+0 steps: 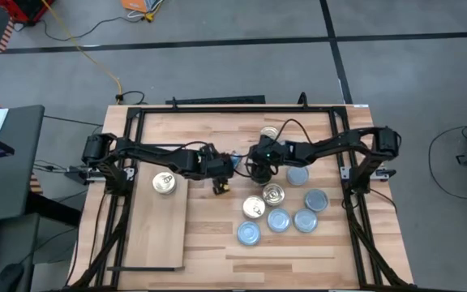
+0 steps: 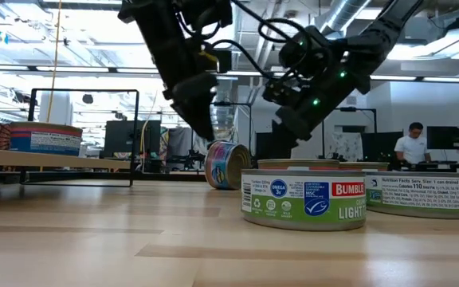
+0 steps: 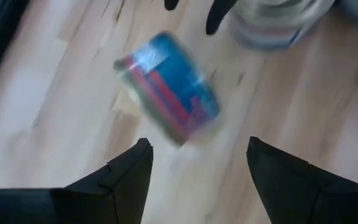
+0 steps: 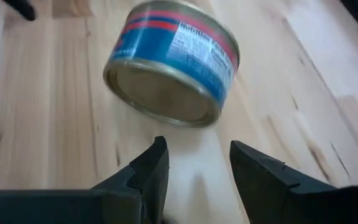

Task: Stack canned seafood by type on shelf
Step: Stack the blue and pink tuna can on the blue and pink tuna can on the shelf

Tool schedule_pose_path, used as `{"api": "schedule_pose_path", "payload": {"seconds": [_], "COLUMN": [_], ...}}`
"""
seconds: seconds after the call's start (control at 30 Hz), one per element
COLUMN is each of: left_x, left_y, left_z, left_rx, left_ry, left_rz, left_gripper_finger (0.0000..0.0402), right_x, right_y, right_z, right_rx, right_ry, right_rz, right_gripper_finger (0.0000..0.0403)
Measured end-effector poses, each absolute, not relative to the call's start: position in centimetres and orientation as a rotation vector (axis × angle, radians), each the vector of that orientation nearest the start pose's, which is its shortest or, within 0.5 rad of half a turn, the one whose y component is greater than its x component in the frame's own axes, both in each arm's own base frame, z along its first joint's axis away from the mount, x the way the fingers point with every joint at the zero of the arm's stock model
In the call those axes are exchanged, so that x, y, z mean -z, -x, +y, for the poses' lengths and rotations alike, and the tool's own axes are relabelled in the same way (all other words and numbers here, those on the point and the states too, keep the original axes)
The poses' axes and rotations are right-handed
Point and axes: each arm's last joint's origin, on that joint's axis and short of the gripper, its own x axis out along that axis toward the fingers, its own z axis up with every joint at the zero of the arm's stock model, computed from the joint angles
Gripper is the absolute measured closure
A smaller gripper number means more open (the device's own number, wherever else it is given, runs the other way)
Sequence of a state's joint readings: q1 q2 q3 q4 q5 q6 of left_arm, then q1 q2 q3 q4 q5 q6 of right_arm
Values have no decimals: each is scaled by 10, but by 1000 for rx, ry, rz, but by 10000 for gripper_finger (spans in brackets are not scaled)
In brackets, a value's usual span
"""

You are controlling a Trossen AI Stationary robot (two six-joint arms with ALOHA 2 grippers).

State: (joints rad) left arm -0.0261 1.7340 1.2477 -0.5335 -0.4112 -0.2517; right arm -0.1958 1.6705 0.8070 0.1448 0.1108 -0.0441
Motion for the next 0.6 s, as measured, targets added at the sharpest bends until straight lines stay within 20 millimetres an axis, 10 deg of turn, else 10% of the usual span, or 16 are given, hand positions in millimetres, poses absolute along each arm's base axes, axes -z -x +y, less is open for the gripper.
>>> {"api": "schedule_pose_path", "payload": {"seconds": [0.6], "left_x": [-218], "left_y": [-381], "left_z": [8], "left_rx": [-718], "left_ry": [184], "left_rz": [631], "left_gripper_finger": [52], "right_x": [-207], "right_y": [-255], "right_z": [-84], "right_rx": [382], "right_ry": [46], "right_rz": [720], "right_gripper_finger": [205]}}
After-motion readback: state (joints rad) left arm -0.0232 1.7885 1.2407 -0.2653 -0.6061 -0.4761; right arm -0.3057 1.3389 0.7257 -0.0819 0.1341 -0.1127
